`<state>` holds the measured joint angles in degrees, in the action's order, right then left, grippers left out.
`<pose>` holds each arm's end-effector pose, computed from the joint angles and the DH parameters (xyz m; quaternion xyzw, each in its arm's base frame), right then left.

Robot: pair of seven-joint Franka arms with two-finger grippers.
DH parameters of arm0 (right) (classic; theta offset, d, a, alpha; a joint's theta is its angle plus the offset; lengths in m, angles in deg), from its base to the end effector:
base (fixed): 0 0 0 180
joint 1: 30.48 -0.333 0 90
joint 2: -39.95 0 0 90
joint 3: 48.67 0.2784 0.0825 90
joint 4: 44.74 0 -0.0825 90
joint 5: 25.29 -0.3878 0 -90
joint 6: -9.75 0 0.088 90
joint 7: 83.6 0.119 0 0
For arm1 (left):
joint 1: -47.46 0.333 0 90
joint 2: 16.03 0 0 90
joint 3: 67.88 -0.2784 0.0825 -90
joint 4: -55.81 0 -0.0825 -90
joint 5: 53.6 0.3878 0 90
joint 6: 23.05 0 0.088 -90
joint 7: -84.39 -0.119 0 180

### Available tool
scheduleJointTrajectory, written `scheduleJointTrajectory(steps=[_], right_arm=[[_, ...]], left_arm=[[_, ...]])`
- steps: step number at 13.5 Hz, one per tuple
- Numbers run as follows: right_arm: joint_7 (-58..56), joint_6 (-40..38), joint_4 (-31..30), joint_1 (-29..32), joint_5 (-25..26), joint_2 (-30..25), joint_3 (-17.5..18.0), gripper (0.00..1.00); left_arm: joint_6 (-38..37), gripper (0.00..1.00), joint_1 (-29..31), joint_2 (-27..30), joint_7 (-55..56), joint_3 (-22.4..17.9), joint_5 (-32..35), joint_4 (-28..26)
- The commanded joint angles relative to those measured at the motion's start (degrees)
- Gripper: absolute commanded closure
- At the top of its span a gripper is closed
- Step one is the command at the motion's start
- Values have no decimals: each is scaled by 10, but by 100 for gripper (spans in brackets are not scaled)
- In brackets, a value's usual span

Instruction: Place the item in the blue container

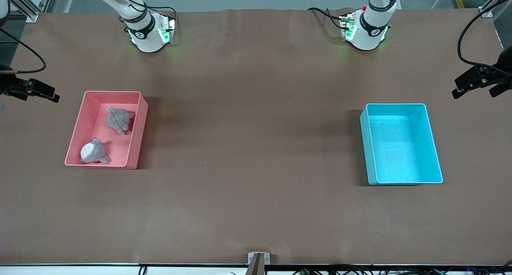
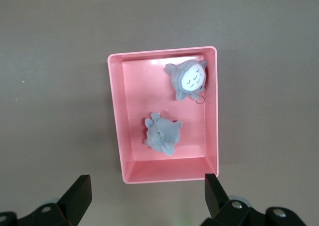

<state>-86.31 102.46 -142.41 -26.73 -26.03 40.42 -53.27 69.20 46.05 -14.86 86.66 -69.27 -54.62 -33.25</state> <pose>0.5510 -0.0793 0.5107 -0.9976 0.0498 0.0465 0.0106 0.5581 -0.0021 0.5978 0.9990 0.0196 0.0378 0.0099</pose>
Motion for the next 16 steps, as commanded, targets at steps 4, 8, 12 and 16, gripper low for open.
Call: scheduleJointTrajectory(steps=[4,8,12,16], right_arm=[[-2,39,-2,33,12,74,4,0],[-1,218,-132,42,29,74,4,0],[9,328,-188,52,31,108,4,0],[10,421,-237,54,31,133,4,0]], left_arm=[[-8,0,-1,3,-9,-2,-9,6],[-8,0,0,2,-5,-2,-10,5],[-8,0,-1,0,-2,-1,-9,6],[-5,0,-2,-10,-2,-1,-11,5]])
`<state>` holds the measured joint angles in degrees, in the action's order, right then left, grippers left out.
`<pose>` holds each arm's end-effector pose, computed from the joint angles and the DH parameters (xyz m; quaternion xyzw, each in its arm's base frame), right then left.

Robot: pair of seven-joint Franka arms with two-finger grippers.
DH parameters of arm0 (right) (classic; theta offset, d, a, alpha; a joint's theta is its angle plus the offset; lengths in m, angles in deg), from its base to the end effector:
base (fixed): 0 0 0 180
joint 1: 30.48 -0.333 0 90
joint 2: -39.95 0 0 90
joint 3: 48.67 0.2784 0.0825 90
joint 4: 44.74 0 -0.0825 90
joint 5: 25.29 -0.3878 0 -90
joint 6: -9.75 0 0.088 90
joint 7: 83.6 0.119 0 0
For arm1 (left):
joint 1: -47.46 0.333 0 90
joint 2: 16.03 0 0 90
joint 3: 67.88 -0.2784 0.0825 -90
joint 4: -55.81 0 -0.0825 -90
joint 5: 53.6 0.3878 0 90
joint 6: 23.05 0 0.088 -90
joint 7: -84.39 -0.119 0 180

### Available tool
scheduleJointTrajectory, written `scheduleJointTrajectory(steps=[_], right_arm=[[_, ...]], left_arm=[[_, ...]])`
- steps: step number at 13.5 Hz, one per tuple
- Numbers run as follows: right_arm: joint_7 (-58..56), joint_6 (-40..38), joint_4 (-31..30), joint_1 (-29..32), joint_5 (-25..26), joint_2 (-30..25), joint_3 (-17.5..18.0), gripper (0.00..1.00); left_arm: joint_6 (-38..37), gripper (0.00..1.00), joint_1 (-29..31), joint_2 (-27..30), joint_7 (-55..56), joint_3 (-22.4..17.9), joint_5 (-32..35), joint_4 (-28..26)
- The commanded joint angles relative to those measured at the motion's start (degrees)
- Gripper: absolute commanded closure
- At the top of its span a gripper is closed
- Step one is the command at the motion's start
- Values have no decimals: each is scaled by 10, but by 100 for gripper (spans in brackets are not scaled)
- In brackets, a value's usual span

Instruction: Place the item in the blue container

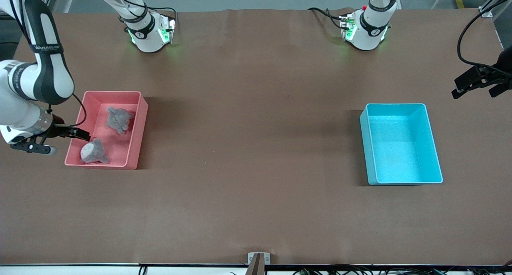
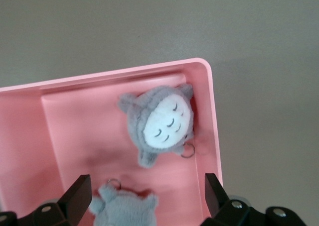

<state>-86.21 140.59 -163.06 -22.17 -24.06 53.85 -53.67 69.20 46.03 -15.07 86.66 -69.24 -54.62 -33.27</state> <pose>0.5592 -0.1330 0.2634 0.9961 -0.0850 -0.0141 0.0167 0.5590 -0.0026 0.5956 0.9991 0.0192 0.0358 0.0098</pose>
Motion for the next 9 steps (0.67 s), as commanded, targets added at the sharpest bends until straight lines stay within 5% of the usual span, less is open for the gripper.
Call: scheduleJointTrajectory(steps=[1,9], right_arm=[[13,65,-44,7,11,1,8,0],[13,172,-50,17,11,74,7,0]], left_arm=[[-5,0,-2,-10,-2,-1,-11,5],[-1,0,-2,-18,-2,0,-11,5]])
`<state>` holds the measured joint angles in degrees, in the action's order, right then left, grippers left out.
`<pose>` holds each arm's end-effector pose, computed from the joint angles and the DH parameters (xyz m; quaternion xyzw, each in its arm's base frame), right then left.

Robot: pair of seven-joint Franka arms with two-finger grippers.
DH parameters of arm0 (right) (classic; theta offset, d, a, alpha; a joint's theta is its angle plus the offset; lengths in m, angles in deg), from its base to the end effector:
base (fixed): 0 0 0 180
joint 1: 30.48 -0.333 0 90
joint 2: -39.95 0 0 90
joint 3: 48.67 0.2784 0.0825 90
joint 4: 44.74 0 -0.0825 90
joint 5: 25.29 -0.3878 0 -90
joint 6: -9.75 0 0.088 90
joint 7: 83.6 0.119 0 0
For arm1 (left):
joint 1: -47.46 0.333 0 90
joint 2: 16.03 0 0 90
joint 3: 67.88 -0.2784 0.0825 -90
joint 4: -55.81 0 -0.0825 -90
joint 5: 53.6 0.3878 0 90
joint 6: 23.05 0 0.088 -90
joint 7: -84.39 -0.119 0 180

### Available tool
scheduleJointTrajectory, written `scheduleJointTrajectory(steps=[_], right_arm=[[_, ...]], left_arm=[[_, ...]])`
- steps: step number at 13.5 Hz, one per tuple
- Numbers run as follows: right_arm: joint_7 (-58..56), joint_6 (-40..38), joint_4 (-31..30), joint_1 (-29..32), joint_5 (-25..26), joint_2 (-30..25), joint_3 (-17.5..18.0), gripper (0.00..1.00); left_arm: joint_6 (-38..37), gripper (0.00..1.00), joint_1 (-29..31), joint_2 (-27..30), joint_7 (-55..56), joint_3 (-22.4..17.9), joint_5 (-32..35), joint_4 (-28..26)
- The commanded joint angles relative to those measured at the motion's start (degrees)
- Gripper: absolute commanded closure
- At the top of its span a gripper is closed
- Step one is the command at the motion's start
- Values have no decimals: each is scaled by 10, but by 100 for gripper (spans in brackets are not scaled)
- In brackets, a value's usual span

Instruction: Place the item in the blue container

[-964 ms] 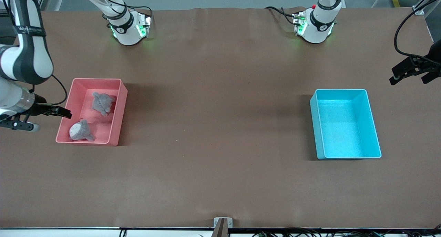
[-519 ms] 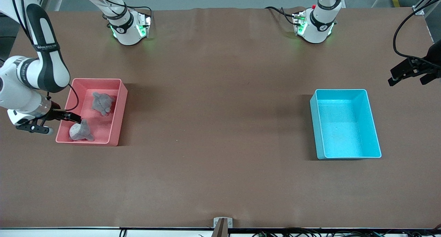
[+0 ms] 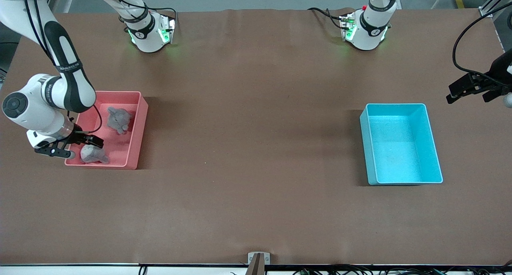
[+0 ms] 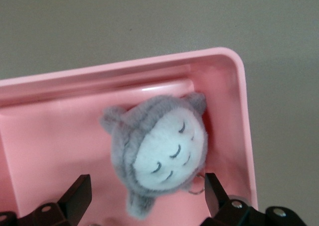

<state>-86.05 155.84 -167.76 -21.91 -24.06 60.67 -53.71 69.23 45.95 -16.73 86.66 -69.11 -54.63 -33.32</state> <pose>0.5484 -0.1341 0.1858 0.9959 -0.0853 0.0178 0.0244 0.5664 -0.0049 0.5789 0.9996 0.0175 0.0212 0.0093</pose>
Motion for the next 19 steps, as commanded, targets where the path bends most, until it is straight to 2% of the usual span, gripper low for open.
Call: scheduleJointTrajectory(steps=[1,12,19], right_arm=[[11,24,-2,15,12,10,7,0],[12,59,11,19,11,44,6,3],[16,55,14,15,11,45,6,13]], left_arm=[[-1,0,-2,-3,-2,-2,-11,5],[0,0,-3,-9,-2,-2,-11,5],[0,0,-2,-10,-2,-2,-11,4]])
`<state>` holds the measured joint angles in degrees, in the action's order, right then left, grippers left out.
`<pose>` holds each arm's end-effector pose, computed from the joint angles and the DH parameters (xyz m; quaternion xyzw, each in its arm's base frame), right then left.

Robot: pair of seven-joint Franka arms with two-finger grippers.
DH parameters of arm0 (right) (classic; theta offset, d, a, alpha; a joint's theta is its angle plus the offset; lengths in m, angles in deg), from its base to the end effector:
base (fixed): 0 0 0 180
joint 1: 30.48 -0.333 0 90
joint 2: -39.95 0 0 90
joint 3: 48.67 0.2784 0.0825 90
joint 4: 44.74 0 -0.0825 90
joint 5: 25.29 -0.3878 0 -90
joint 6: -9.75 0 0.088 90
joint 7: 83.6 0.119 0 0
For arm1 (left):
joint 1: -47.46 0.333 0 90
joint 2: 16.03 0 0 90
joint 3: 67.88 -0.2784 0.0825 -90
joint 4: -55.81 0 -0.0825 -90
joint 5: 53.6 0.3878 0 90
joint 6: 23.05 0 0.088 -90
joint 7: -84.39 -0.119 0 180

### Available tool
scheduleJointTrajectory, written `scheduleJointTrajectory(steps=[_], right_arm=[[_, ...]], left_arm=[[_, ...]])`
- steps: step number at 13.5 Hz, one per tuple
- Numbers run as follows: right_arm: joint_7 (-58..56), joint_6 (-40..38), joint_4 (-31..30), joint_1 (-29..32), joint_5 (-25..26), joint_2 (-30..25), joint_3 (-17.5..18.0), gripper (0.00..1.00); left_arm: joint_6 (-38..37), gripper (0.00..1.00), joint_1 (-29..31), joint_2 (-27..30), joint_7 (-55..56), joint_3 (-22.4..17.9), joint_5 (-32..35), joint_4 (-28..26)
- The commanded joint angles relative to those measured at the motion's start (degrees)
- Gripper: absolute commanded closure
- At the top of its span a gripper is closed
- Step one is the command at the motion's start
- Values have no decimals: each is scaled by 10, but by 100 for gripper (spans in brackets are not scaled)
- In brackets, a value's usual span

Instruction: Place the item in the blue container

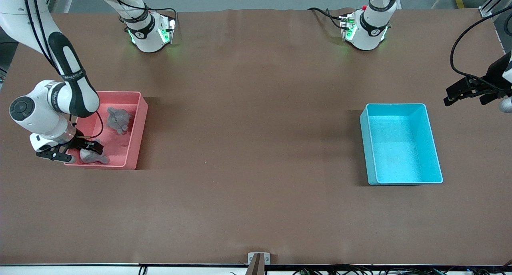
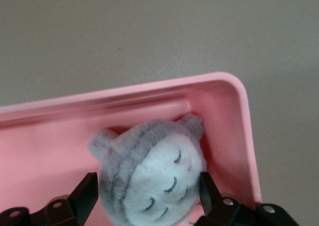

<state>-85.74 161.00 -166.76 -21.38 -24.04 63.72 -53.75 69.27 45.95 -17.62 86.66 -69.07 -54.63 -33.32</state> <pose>0.5554 -0.1414 0.1710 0.9944 -0.0909 0.0445 0.0300 0.5703 -0.0054 0.5701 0.9997 0.0172 0.0138 0.0090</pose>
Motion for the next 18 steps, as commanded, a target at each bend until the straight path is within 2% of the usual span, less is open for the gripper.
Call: scheduleJointTrajectory(steps=[1,4,9,12,14,18], right_arm=[[13,4,4,9,11,15,7,14],[13,3,5,8,11,15,7,21],[13,-1,5,9,11,15,7,67],[13,-1,5,12,11,16,7,88],[13,-1,5,12,11,16,7,96],[13,-2,5,11,10,15,7,100]], left_arm=[[0,0,-2,-1,-2,-2,-11,5],[0,0,-2,-1,-2,-2,-11,5],[0,0,-2,-1,-2,-2,-12,5],[1,0,-2,-1,-2,-2,-12,5],[1,0,-2,-1,-2,-2,-12,5],[1,0,-1,-1,-2,-2,-12,5]])
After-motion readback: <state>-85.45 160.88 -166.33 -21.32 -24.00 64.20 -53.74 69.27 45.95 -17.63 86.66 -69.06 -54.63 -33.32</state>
